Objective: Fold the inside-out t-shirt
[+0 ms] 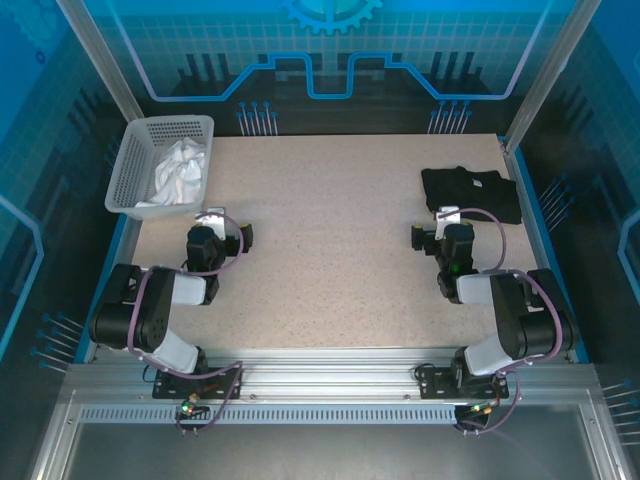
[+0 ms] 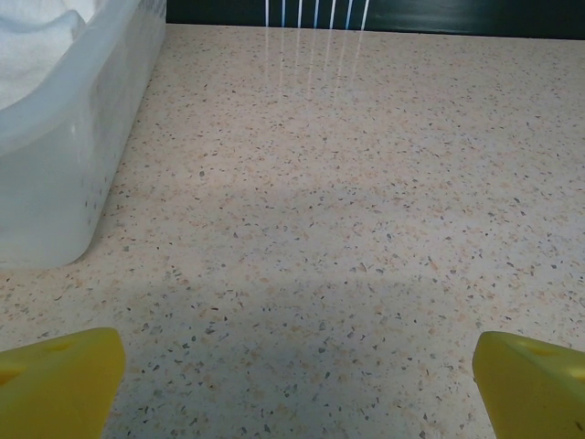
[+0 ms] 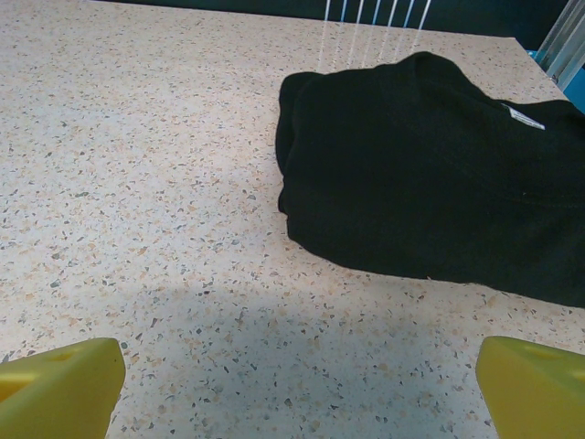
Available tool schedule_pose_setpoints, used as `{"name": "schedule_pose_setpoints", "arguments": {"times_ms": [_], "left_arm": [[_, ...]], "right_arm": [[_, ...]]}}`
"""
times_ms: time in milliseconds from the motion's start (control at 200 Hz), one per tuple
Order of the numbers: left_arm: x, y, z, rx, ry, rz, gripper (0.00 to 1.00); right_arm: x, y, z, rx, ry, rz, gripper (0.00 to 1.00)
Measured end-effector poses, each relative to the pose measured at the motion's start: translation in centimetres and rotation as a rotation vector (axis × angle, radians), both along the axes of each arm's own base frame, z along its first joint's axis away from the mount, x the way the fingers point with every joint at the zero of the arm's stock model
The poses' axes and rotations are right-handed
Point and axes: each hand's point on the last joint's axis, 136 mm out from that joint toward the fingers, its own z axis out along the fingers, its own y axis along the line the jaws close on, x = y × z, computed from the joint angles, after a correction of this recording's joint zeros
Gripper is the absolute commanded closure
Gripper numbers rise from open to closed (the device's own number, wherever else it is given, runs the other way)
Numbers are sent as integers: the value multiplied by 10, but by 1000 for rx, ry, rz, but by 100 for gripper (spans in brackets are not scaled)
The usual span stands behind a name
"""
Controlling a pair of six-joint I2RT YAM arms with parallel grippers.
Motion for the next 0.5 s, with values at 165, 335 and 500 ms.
{"name": "schedule_pose_setpoints", "arguments": {"times_ms": [165, 335, 500], "left_arm": [[-4, 1, 6, 0, 7, 3, 1], [-16, 7, 68, -49, -107, 52, 1], [-22, 6, 131, -201, -189, 82, 1]], "right_arm": [[0, 0, 1, -2, -2, -2, 0], [-6, 11, 24, -32, -23, 3, 0], [-11, 5, 116, 75, -166, -52, 0]]}}
